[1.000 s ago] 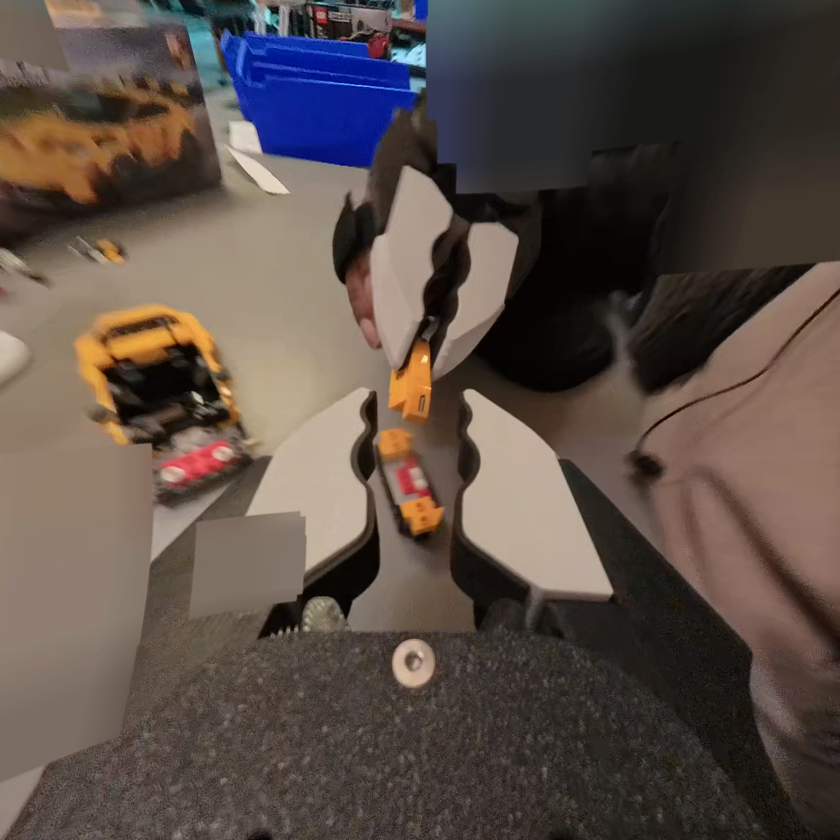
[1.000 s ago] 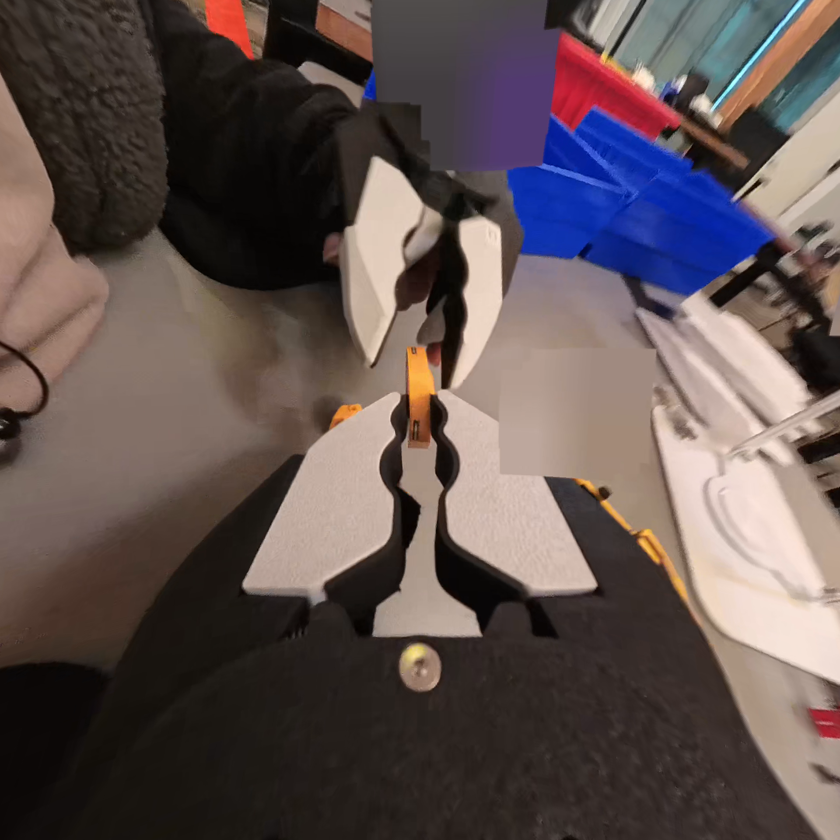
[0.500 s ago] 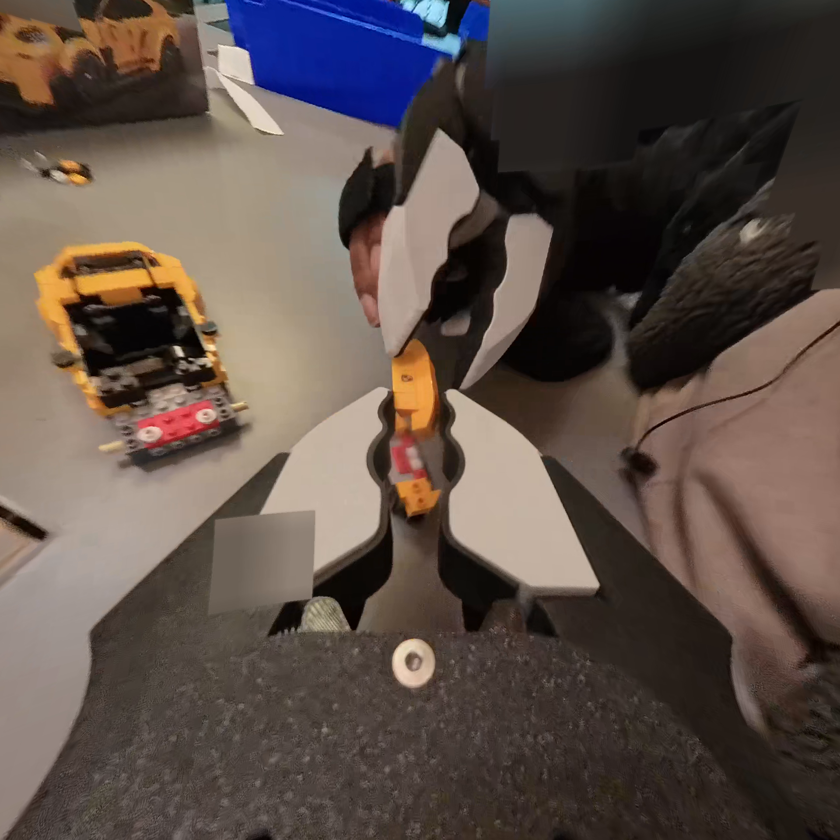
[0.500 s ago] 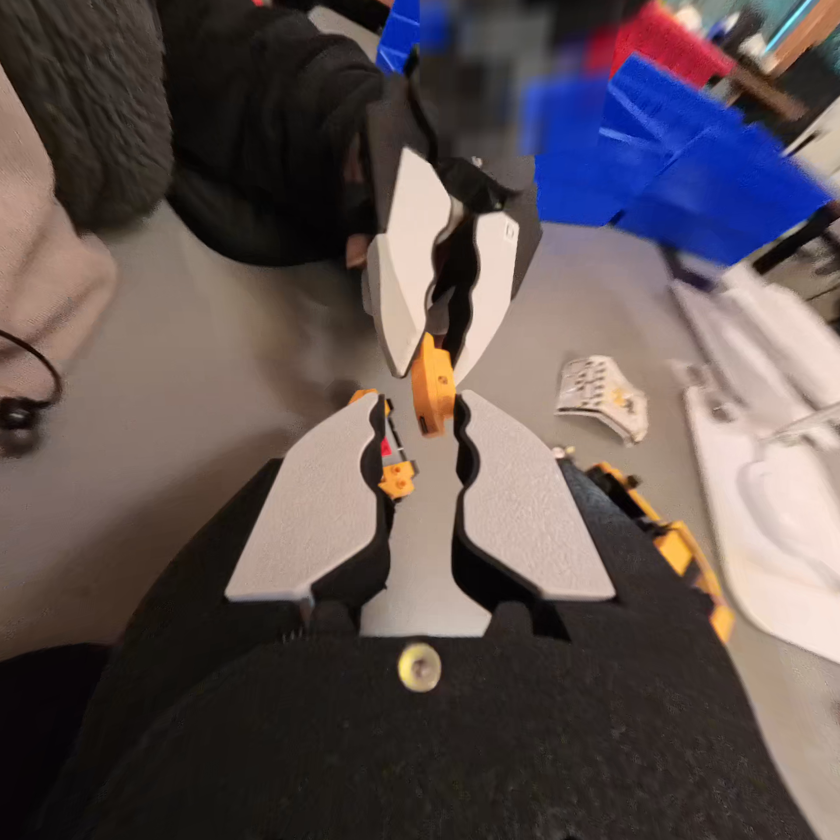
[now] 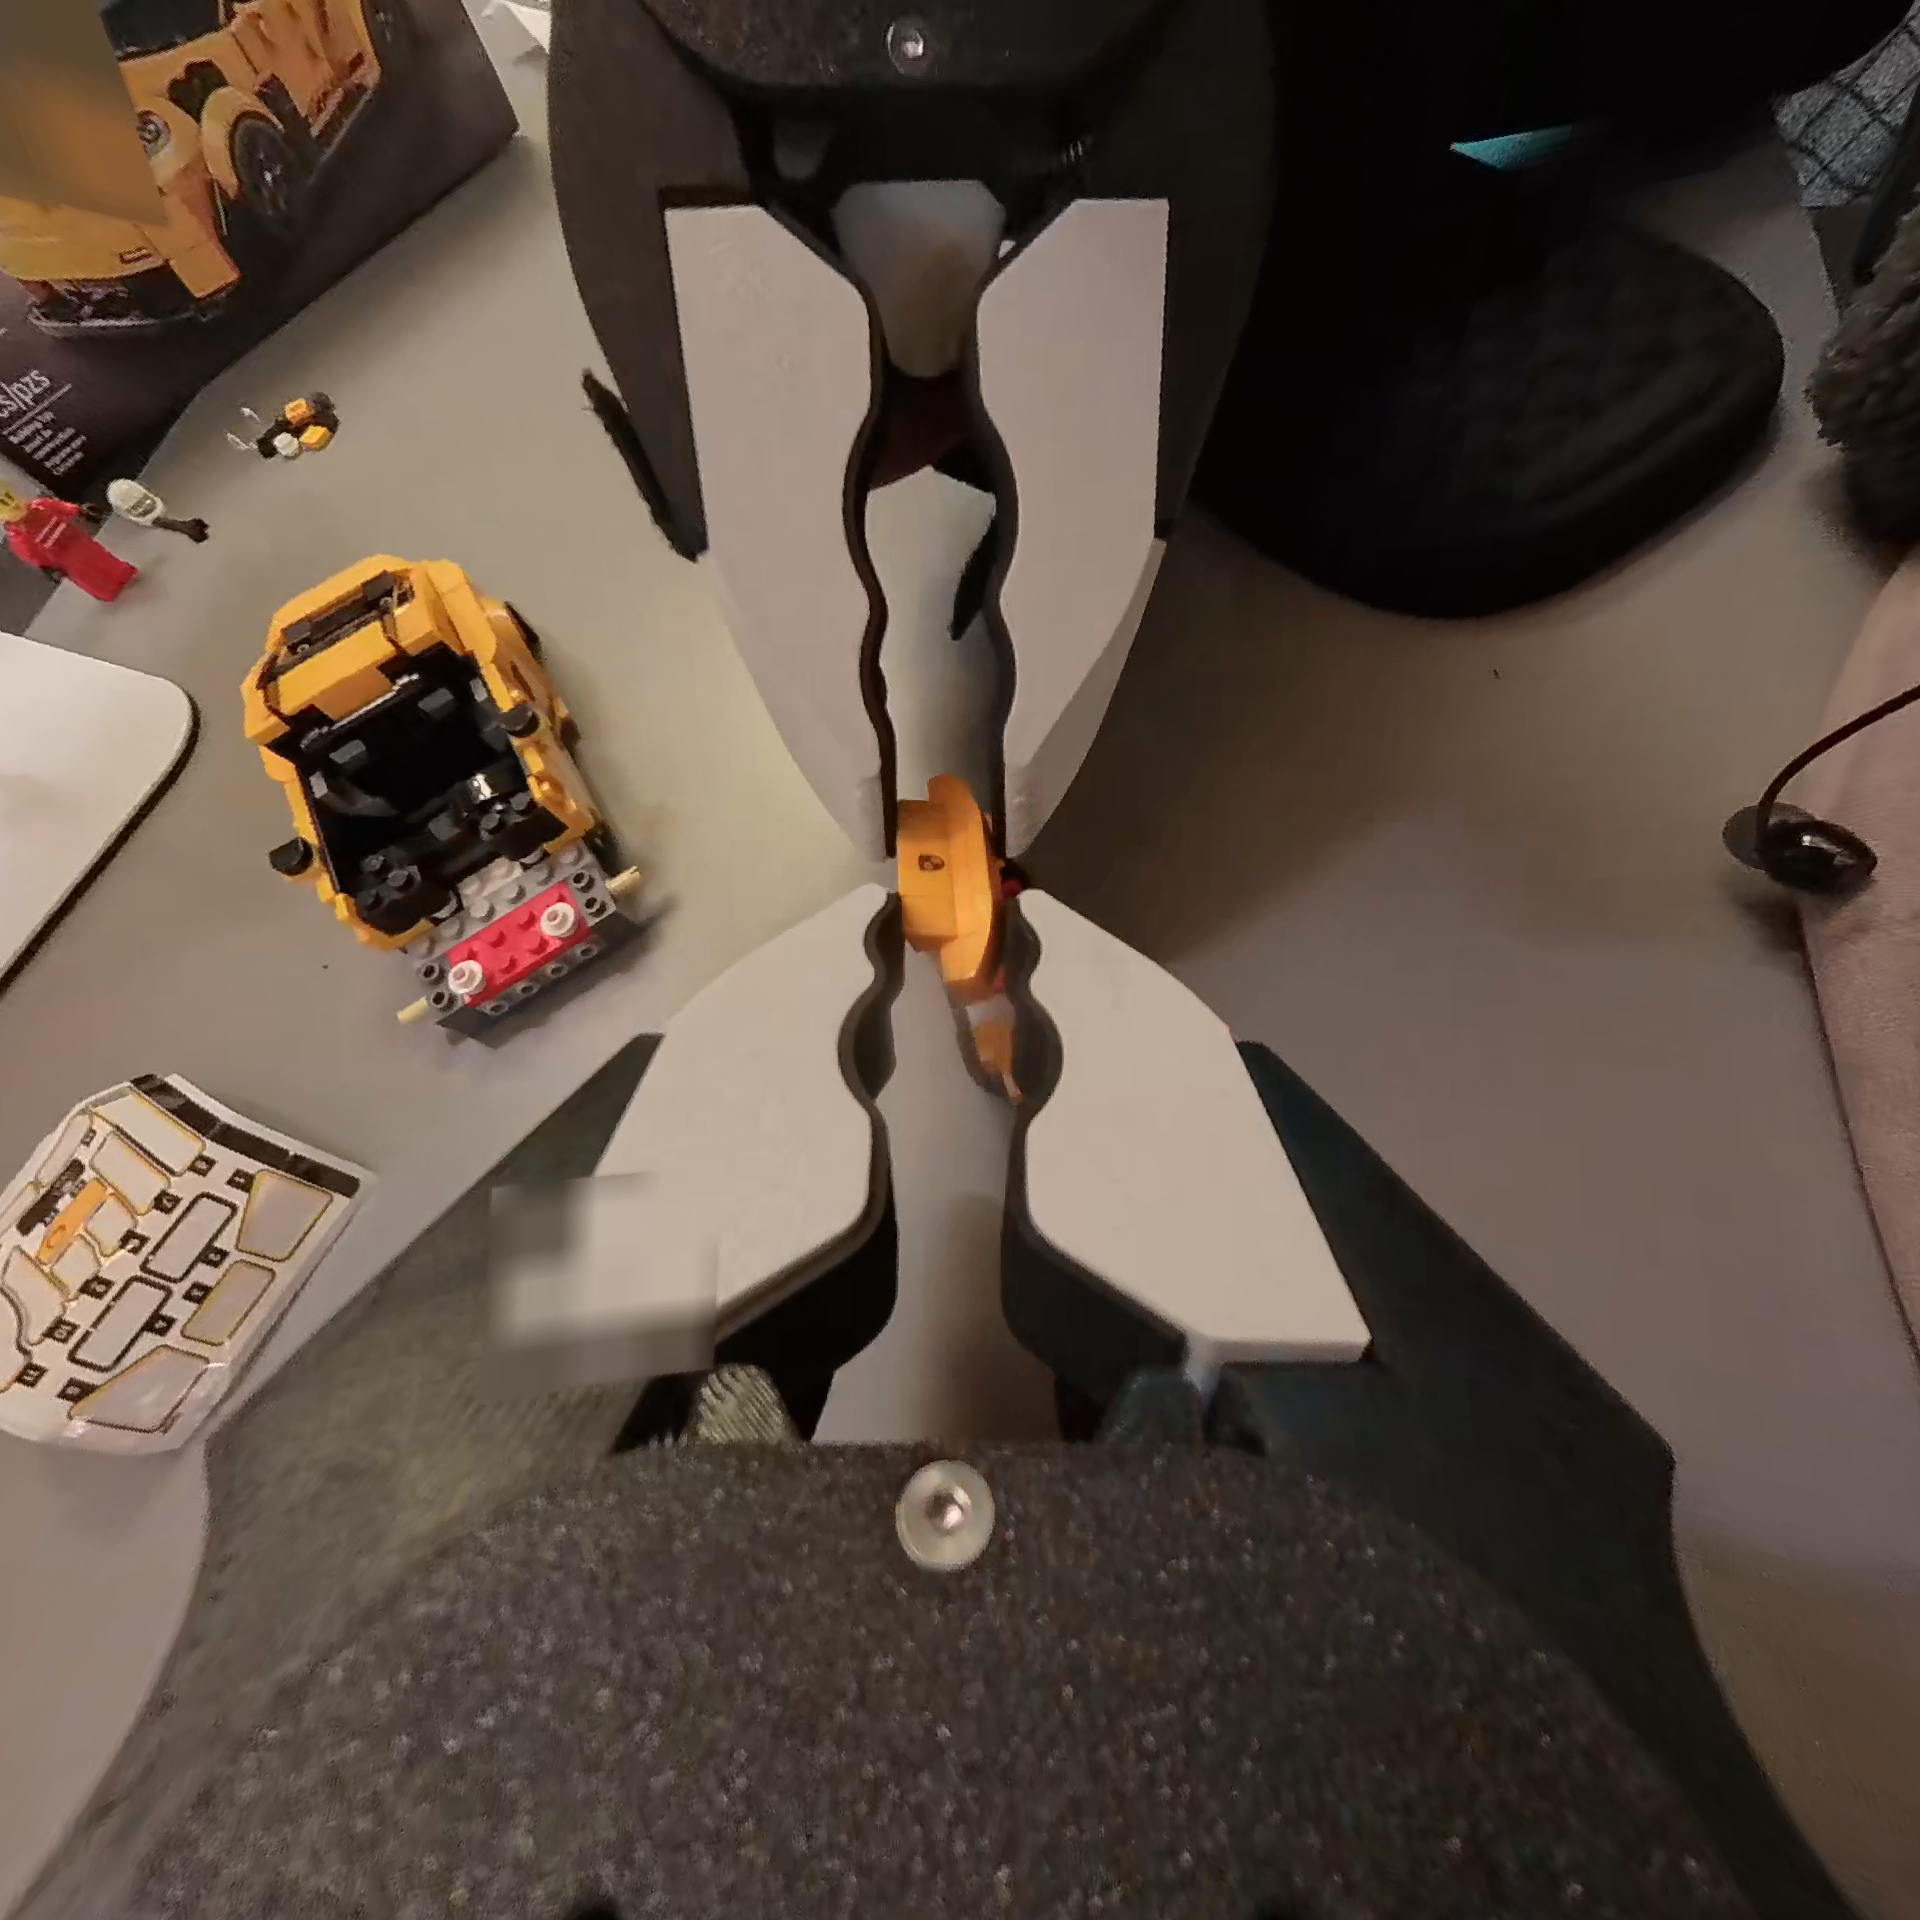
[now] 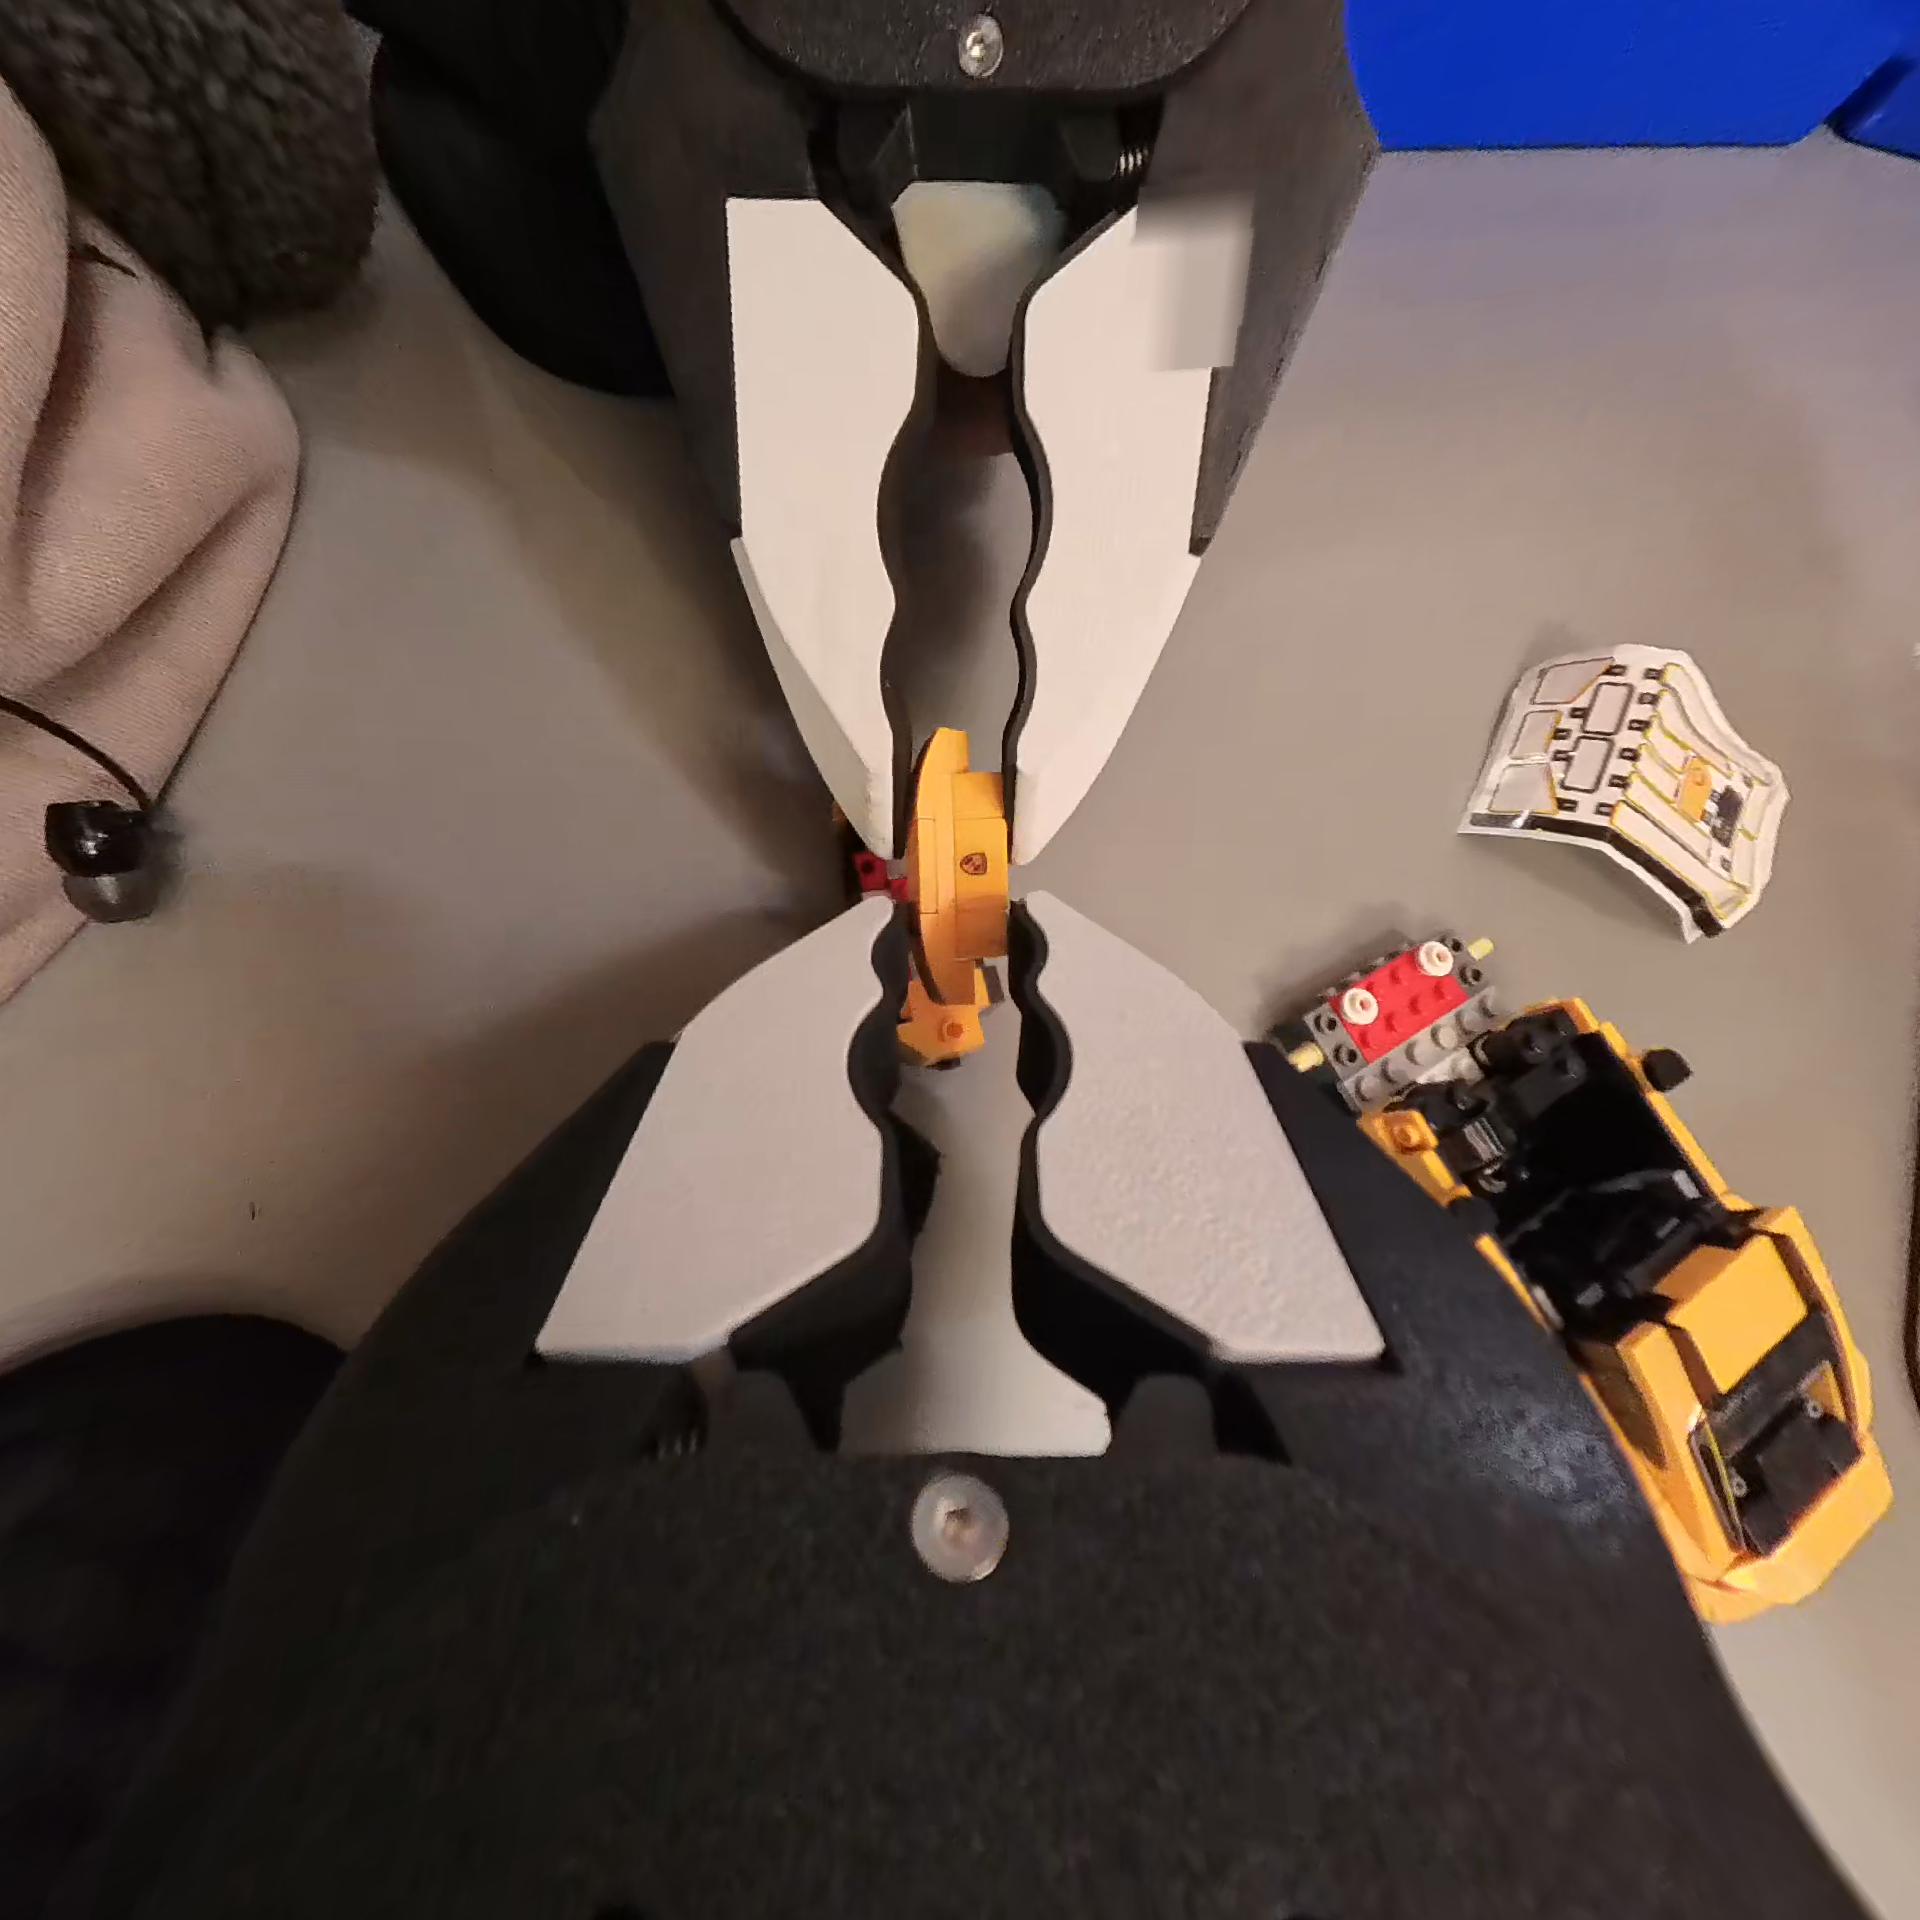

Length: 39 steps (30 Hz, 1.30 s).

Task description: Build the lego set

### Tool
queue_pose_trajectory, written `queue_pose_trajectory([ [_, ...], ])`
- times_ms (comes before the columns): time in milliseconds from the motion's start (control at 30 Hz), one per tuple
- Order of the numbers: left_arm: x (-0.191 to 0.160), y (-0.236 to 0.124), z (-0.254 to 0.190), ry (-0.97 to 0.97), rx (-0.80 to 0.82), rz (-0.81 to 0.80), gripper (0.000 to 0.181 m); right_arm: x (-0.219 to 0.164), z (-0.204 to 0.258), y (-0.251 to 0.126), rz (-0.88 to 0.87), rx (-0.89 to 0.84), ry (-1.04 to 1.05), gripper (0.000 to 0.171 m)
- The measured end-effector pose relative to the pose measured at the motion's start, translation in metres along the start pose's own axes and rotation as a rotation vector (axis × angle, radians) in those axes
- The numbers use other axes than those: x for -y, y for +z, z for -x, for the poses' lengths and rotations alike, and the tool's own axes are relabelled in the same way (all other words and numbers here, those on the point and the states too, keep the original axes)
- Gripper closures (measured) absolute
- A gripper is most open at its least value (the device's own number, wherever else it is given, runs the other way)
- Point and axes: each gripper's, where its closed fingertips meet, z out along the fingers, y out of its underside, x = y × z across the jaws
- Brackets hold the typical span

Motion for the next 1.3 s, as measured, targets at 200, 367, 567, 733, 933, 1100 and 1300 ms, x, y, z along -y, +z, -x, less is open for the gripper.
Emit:
queue_pose_trajectory([
  [200, -0.005, -0.004, -0.005, -0.062, -0.08, -0.003, 0.154, -0.002, -0.002, 0.002, 0.016, 0.012, -0.026, 0.153],
  [367, -0.015, -0.012, -0.009, -0.077, -0.137, 0.034, 0.151, -0.01, 0.0, -0.001, 0.089, 0.023, -0.076, 0.153],
  [567, -0.028, -0.006, -0.016, -0.054, -0.158, 0.112, 0.145, -0.012, 0.007, 0.001, 0.133, 0.043, -0.123, 0.153],
  [733, -0.032, -0.003, -0.014, -0.049, -0.142, 0.128, 0.156, -0.015, 0.01, 0.006, 0.198, 0.05, -0.185, 0.153],
  [933, -0.032, -0.003, -0.013, -0.038, -0.136, 0.128, 0.158, -0.018, 0.012, 0.012, 0.274, 0.057, -0.241, 0.153],
  [1100, -0.032, -0.003, -0.017, -0.05, -0.162, 0.12, 0.15, -0.018, 0.01, 0.014, 0.326, 0.066, -0.245, 0.153],
  [1300, -0.031, 0.005, -0.017, -0.097, -0.165, 0.136, 0.139, -0.019, 0.008, 0.014, 0.34, 0.061, -0.23, 0.153],
])
